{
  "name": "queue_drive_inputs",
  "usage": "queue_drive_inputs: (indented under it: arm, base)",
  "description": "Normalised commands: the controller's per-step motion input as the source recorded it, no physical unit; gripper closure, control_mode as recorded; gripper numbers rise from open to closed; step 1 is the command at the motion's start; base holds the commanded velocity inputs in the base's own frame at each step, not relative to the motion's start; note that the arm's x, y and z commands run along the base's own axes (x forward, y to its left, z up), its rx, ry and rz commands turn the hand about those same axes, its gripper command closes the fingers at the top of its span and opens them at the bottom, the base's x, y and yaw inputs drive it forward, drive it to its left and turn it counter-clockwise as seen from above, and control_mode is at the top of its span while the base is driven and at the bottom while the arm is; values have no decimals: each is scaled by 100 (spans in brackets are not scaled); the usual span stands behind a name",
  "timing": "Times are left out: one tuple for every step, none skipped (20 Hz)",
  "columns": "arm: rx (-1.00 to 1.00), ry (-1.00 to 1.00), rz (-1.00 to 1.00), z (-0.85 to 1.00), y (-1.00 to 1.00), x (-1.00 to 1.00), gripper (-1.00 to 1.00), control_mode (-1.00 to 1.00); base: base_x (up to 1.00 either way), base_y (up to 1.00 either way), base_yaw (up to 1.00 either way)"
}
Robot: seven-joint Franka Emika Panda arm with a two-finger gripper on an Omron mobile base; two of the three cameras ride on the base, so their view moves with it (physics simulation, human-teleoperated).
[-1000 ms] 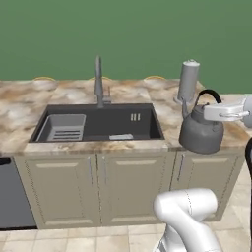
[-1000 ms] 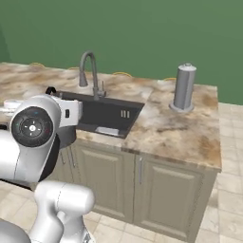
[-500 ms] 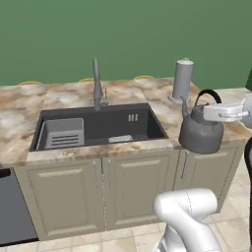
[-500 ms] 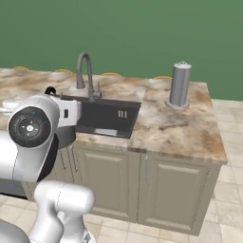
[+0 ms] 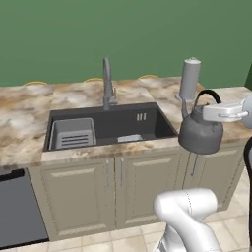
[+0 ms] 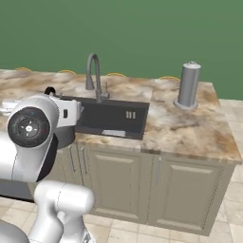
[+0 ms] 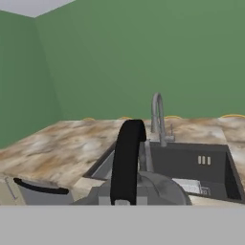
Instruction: Open the cabinet, pick the kettle from the cabinet, and place it in the sink.
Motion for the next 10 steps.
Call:
queue_drive_inputs:
  arm:
    - [0,0,0,0,0,0,100,100]
    - [0,0,0,0,0,0,100,100]
    - [0,0,0,0,0,0,100,100]
    - [0,0,0,0,0,0,100,100]
    - [0,0,0,0,0,0,100,100]
    - [0,0,0,0,0,0,100,100]
    - [0,0,0,0,0,0,100,100]
    - [0,0,0,0,0,0,100,100]
    - [0,0,0,0,0,0,100,100]
    - [0,0,0,0,0,0,100,100]
  base:
    - [25,22,-1]
    - [28,6,0]
    - [31,1,0]
    - [28,0,0]
    - [25,0,0]
    - [25,0,0]
    - [18,-10,0]
    - [17,-14,0]
    - [16,-21,0]
    - [24,-31,-2]
